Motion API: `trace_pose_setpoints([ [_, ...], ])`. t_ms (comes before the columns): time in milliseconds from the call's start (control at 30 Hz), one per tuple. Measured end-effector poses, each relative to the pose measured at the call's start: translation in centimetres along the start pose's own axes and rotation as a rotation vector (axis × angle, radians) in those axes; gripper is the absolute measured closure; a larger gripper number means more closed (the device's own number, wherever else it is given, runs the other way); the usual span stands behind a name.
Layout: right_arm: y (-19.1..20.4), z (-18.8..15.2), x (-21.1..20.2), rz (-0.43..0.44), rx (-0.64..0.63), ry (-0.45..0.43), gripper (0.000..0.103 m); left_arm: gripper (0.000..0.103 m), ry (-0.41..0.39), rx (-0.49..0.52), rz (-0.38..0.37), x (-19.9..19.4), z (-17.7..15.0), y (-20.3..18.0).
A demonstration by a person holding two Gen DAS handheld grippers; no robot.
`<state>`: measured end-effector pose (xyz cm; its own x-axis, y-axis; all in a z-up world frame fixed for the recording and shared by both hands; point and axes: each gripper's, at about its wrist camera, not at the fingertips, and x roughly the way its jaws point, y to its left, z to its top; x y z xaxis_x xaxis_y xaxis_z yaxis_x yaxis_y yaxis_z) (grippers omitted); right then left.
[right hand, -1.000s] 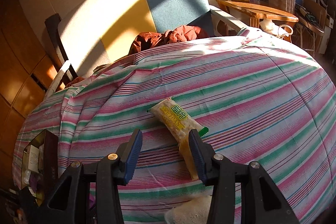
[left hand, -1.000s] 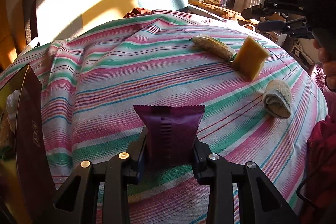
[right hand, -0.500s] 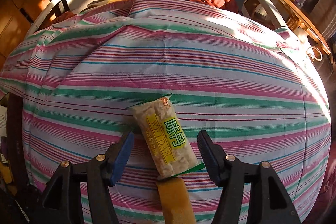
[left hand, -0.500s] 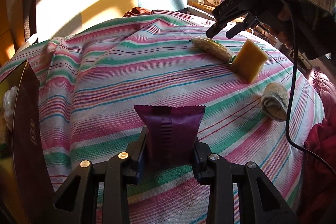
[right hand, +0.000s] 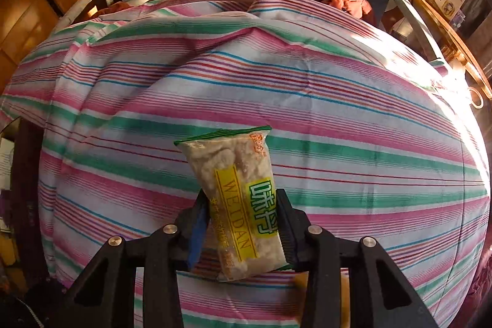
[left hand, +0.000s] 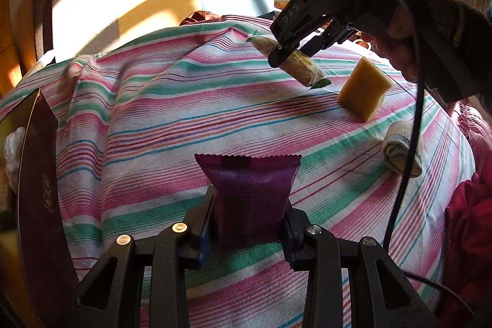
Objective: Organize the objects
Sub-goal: 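Carry the purple packet over the gold tray with the left tool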
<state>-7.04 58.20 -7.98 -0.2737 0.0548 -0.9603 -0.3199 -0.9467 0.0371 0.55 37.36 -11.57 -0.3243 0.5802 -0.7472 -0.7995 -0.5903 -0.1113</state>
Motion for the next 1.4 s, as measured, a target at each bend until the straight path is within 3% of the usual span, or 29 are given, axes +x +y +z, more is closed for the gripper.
trace_pose_setpoints([
  [167,3.8,-4.3,-0.2,0.020,-0.039,0.028,0.062,0.065,0.000,-0.006,-0.007,-0.1,0.0,0.2],
  [400,4.1,-10.0,-1.1,0.057,0.050,0.023,0.062,0.068,0.001,-0.015,-0.016,-0.3,0.0,0.3],
  [667,2.2,-11.5,-1.5,0.131,0.121,-0.049,0.062,0.070,-0.033,-0.007,0.003,-3.3,0.3,0.4],
  [900,2.7,-13.2,-1.7,0.113,0.089,-0.067,0.062,0.070,-0.079,-0.027,-0.007,-8.6,-0.1,1.2],
  [1100,3.9,-12.1,-0.6,0.101,0.061,-0.078,0.062,0.070,-0.103,-0.130,0.034,-13.3,-0.4,5.5],
  [1400,4.6,-11.6,-0.3,0.077,0.034,-0.082,0.062,0.069,-0.087,-0.446,0.177,-17.1,-2.9,18.4],
])
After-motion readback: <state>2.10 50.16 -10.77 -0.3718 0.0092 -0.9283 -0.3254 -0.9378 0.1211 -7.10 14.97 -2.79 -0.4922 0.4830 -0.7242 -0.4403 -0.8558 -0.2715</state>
